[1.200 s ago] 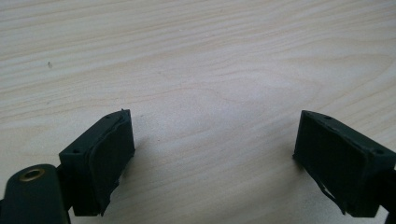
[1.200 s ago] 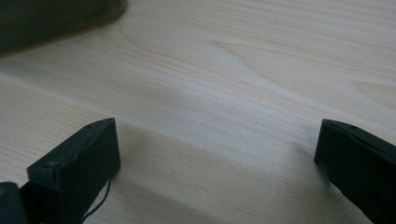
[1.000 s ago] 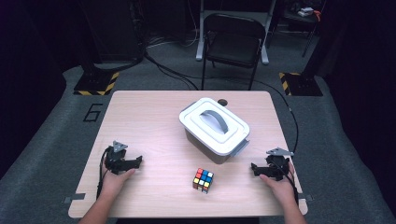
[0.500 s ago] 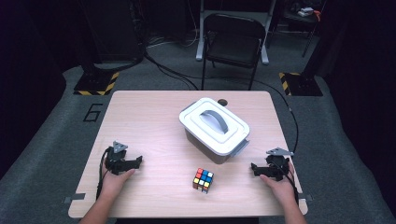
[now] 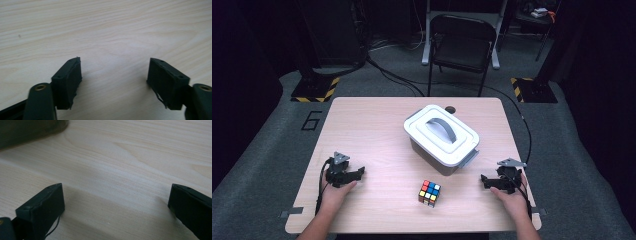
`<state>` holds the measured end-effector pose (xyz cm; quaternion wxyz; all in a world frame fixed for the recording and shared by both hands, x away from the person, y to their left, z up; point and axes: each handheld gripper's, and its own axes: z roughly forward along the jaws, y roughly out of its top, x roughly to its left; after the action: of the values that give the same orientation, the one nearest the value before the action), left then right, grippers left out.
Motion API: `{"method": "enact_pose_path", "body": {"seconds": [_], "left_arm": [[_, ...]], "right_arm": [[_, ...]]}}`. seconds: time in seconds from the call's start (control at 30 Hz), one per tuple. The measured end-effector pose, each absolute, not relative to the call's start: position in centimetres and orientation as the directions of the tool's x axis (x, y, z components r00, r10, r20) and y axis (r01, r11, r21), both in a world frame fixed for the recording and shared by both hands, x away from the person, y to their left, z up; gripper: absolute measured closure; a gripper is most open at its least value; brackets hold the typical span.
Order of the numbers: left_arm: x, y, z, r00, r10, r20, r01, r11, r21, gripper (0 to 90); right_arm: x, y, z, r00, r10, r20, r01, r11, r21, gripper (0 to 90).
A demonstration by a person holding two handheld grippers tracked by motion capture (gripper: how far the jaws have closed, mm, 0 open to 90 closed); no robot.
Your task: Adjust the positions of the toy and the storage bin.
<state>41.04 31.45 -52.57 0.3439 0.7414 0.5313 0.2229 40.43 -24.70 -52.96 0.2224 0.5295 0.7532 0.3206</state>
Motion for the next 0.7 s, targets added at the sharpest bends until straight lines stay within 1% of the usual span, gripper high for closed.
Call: {"method": "enact_pose_path", "body": {"seconds": [0.03, 0.07, 0.23, 0.33, 0.43, 0.47, 0.57, 0.63, 0.7], "left_arm": [[41.0, 31.5, -52.6, 0.336, 0.941, -0.035, 0.635, -0.199, 0.747, 33.4], [40.9, 31.1, -52.3, 0.356, 0.933, -0.052, 0.642, -0.204, 0.739, 33.7], [40.7, 30.4, -51.9, 0.39, 0.919, -0.055, 0.628, -0.222, 0.746, 38.2], [40.2, 29.7, -51.3, 0.426, 0.9, -0.09, 0.632, -0.226, 0.741, 39.3], [40.0, 29.2, -51.0, 0.446, 0.891, -0.09, 0.623, -0.237, 0.745, 40.1], [39.8, 28.9, -50.5, 0.463, 0.882, -0.089, 0.611, -0.245, 0.753, 40.4], [39.5, 28.4, -49.9, 0.481, 0.872, -0.091, 0.594, -0.248, 0.765, 41.0], [39.3, 28.0, -49.6, 0.486, 0.868, -0.099, 0.592, -0.244, 0.768, 41.1], [39.1, 27.5, -49.2, 0.51, 0.854, -0.103, 0.588, -0.258, 0.767, 41.6]], "right_arm": [[40.4, -24.7, -53.0, -0.34, 0.94, 0.004, 0.655, 0.234, 0.718, 0.1], [40.4, -24.7, -53.0, -0.34, 0.94, 0.004, 0.655, 0.234, 0.718, 0.1], [40.4, -24.7, -53.0, -0.34, 0.94, 0.004, 0.655, 0.234, 0.718, 0.1], [40.4, -24.6, -53.0, -0.331, 0.944, 0.011, 0.657, 0.222, 0.72, 0.9], [40.4, -24.6, -52.9, -0.322, 0.947, 0.012, 0.657, 0.215, 0.723, 2.5], [40.2, -24.7, -52.9, -0.313, 0.95, 0.008, 0.653, 0.21, 0.727, 5.7], [40.1, -24.7, -52.9, -0.305, 0.952, 0.008, 0.646, 0.201, 0.736, 11.0], [40.0, -24.8, -52.8, -0.297, 0.955, 0.006, 0.641, 0.195, 0.742, 16.5], [40.0, -24.8, -52.6, -0.282, 0.959, 0.012, 0.653, 0.183, 0.734, 18.6]]}}
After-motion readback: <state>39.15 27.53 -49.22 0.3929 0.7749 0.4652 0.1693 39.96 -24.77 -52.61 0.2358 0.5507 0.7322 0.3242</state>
